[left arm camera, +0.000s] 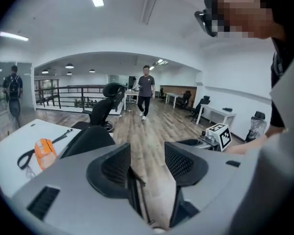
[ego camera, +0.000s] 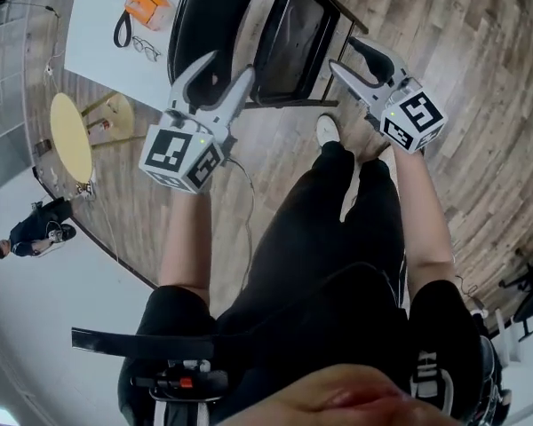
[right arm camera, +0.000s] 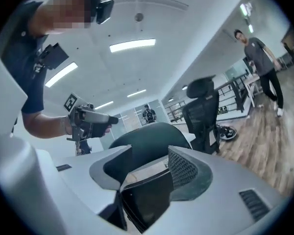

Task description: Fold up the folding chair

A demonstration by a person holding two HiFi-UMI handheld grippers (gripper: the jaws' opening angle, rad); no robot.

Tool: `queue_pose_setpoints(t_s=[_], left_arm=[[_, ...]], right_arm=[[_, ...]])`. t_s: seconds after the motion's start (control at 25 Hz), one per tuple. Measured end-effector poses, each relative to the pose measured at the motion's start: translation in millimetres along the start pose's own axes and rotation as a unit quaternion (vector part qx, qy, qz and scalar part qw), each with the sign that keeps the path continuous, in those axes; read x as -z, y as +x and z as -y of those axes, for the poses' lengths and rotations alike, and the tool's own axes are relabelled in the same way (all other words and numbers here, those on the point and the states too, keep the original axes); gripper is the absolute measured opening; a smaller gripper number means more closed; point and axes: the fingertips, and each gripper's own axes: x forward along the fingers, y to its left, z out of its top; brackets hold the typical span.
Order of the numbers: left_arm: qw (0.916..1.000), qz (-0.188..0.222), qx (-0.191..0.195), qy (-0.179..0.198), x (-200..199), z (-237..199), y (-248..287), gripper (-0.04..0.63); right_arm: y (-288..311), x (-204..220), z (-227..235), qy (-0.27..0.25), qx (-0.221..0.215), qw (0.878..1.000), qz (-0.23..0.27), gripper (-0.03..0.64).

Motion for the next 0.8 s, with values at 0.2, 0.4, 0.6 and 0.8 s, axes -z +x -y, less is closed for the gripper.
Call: queue_pose_setpoints(t_s=[0.2, 0.4, 0.6, 0.8], left_arm=[[0.9959, 0.036, 0.076, -0.032, -1.8, 105.7, -10.0, 0.218], [0.9937, 0.053, 0.099, 0.003, -21.0, 169.3, -43.8, 0.218], [0.9899, 0.08, 0.113, 0.029, -38.8, 206.2, -66.2, 0.218], [0.9866, 0.113, 0.113, 0.031, -62.8, 227.3, -94.4, 0.149]], right_arm=[[-69.7, -50.9, -64.2, -0.06, -0.035, 0.998, -0.009, 0.21], [-121.8, -84.8, -125.9, -0.068, -0.051, 0.996, -0.022, 0.21], [-148.4, -121.0, -162.5, -0.081, -0.063, 0.995, -0.01, 0.181], [-163.0, -160.4, -195.7, -0.106, -0.078, 0.991, 0.007, 0.087]])
